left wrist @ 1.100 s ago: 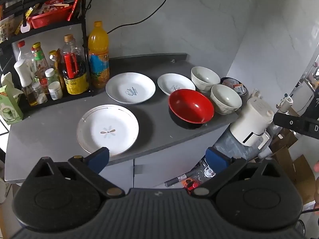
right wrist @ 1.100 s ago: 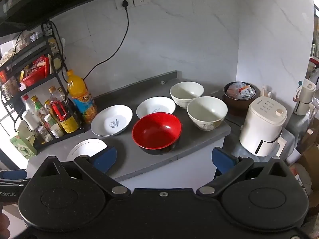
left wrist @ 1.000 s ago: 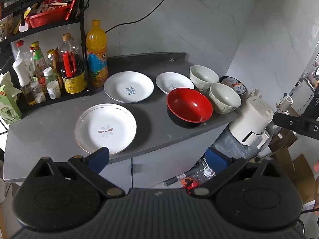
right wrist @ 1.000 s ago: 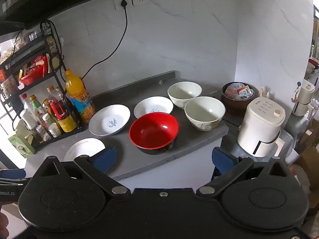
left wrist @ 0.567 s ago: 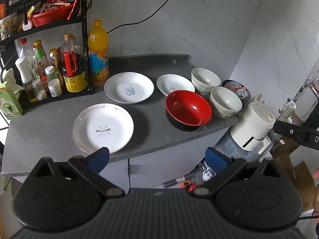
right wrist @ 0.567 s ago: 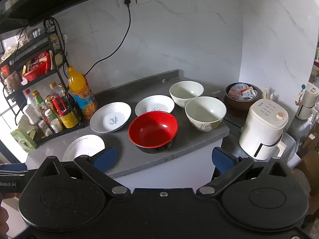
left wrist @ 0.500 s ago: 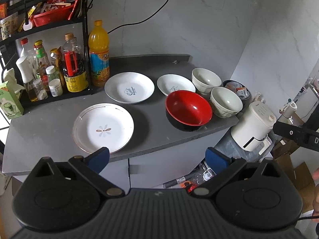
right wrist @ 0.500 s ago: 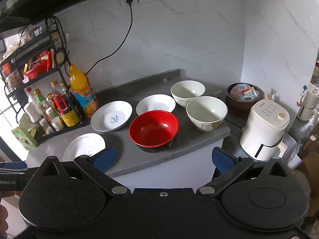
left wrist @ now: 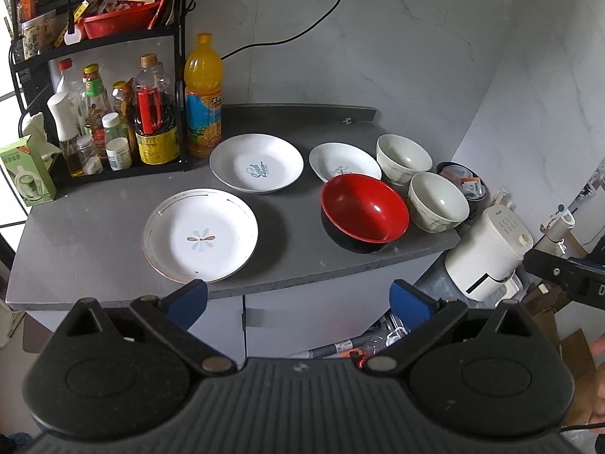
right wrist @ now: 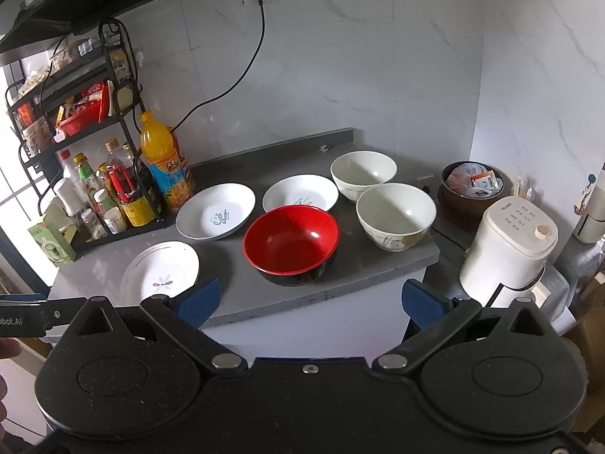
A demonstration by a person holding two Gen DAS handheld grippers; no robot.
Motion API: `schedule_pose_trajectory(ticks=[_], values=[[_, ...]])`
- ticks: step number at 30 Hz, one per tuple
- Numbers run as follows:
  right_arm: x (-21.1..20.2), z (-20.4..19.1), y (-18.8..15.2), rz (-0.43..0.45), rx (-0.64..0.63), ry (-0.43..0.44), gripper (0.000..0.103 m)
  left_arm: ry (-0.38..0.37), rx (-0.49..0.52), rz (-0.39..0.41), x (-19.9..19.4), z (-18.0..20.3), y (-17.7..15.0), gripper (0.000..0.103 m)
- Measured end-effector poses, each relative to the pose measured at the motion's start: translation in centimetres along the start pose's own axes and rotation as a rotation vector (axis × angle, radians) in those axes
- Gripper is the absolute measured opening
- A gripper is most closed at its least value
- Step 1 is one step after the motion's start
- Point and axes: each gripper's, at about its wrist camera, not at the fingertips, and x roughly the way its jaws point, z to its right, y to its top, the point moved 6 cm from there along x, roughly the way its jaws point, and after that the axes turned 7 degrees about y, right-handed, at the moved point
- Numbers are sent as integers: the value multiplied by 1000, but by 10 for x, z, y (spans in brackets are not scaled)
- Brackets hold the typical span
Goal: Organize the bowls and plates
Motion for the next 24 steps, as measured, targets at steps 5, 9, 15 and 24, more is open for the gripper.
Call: schedule_pose_trajectory(ticks=[5, 9, 15, 24], values=[[0, 7, 1, -3, 1, 1, 103, 4, -1, 6, 0, 6, 1, 102], [1, 11, 0, -6, 2, 2, 103, 5, -1, 5, 1, 8, 2, 102], [3, 18, -1, -8, 10, 4, 103, 1, 11, -3, 5, 16, 3, 102], [13, 18, 3, -7, 14, 41, 103, 18, 11, -5, 8, 20, 5, 102]])
